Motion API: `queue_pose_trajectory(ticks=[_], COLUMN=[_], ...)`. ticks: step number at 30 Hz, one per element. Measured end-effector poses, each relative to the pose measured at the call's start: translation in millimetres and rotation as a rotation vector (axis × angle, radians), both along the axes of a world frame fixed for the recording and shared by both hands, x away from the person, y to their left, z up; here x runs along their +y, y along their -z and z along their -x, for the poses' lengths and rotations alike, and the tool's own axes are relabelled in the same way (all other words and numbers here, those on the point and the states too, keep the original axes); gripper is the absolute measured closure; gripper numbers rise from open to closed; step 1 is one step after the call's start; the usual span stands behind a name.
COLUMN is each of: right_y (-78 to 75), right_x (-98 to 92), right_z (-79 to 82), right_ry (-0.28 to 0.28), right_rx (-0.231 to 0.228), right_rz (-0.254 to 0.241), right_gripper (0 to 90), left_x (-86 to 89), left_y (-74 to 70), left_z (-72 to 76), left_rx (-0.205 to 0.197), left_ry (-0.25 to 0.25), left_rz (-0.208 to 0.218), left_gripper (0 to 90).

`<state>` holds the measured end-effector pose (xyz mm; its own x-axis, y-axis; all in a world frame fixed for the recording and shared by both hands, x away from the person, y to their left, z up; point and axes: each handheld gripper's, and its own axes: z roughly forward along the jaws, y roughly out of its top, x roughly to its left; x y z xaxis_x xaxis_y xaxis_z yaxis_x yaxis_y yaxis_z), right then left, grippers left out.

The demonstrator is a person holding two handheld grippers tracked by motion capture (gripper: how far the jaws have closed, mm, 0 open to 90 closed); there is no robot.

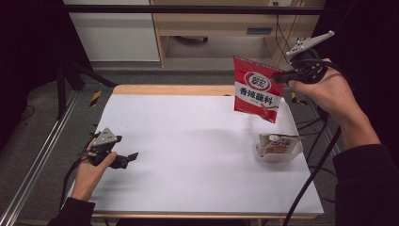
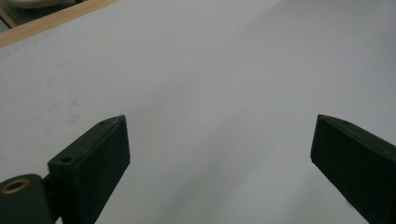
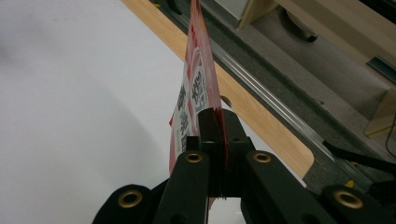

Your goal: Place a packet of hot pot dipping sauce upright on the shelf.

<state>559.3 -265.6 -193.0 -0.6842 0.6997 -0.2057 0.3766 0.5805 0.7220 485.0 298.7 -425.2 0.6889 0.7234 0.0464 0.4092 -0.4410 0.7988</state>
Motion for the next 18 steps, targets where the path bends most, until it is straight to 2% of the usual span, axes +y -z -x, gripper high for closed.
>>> queue_pose_trajectory(ticks=[2, 11, 18], right_y=[2.4, 22.5, 31.5], right_x=[-4.0, -22.7, -37.9], right_z=[-2.5, -13.7, -15.8], right_ry=[0.019, 0.069, 0.104], right_rx=[-0.007, 0.017, 0.018], right_rz=[0.004, 0.017, -0.014], right_gripper=[89.9, 89.9, 89.9], left_x=[-0.1, 1.2, 1.4], left_y=[0.2, 0.6, 1.7], left_z=[0.0, -0.9, -1.2], left_rx=[0.000, 0.003, 0.006], left_ry=[0.000, -0.005, -0.007], left_rz=[-0.002, -0.003, -0.005], left_gripper=[4.4, 4.3, 4.3])
